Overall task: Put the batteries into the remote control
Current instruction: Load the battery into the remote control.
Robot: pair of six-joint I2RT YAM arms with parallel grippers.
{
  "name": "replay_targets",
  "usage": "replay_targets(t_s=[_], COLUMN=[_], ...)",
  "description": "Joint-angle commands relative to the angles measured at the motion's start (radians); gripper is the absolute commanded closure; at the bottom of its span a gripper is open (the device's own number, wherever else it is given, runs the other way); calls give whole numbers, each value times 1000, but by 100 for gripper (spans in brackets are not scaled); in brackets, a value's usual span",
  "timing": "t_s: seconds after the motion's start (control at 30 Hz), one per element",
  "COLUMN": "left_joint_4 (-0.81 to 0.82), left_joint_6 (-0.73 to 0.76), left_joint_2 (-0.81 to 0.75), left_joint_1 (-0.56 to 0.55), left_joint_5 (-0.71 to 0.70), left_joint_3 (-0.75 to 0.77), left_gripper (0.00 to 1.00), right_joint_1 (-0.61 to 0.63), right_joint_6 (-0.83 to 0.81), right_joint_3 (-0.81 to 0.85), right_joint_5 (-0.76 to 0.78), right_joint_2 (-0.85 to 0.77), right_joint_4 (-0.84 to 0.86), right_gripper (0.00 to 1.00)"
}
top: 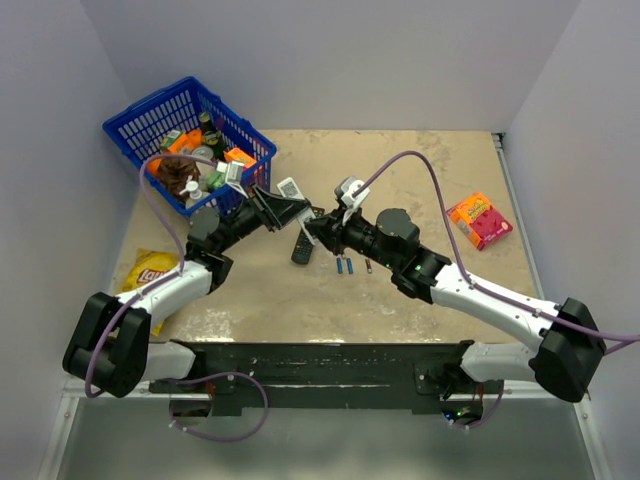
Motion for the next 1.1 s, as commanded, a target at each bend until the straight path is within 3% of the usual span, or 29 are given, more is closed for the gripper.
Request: replay_targets(t_s=[0.0,0.2,1.07], left_joint_4=[97,113,169], left_joint_6=[11,-10,-39], left_joint_2=[-22,-19,-11], left_joint_1=[-5,-5,-5], left_joint_5=[-3,-10,8], left_joint_3=[63,58,35], left_gripper=[100,100,100], right_joint_1=[2,1,2], right_joint_6=[-10,-1,13], right_joint_3=[17,10,61], right_joint_5=[-23,-23,17], right_joint_2=[14,18,-31], right_joint_4=[-46,-27,-55], right_gripper=[86,74,51])
